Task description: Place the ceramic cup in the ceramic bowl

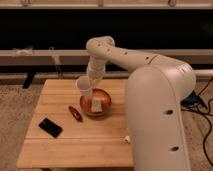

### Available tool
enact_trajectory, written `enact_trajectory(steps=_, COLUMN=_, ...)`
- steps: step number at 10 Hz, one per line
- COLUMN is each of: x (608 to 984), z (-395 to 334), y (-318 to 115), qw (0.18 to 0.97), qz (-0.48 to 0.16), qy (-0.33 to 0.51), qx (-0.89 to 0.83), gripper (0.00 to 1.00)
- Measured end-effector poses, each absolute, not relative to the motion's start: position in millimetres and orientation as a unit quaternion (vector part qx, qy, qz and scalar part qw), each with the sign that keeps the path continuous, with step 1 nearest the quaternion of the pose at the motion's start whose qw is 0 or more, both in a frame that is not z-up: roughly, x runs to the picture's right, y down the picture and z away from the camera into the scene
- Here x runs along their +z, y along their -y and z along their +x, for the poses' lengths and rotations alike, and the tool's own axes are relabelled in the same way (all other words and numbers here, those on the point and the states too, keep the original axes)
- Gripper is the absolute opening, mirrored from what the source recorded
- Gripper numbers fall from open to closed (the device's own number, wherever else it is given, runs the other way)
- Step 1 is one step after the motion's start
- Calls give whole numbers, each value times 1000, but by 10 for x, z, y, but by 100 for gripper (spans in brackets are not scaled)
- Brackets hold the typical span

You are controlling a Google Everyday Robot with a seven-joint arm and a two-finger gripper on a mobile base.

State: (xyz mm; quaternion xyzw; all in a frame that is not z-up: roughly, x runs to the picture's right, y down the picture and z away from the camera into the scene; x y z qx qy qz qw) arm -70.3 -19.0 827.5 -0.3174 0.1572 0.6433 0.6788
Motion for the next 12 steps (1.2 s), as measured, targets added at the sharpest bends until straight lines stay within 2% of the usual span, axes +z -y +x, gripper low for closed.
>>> enact_trajectory(steps=2, x=8373, z=-764, y=147, qw=682, qz=-314, qy=-176, qx=636, gripper=67)
enact_trajectory(steps=3, x=8456, z=-824, y=108, qw=685, qz=-313, qy=-197, qx=628, gripper=78)
enact_trajectory(steps=8, x=8515, z=-613, y=110, qw=663, qz=-295, qy=-235, qx=647, gripper=80)
enact_trajectory(steps=12, x=8352, z=-440, y=208, qw=662, qz=-236, qy=-230, qx=673, gripper=80)
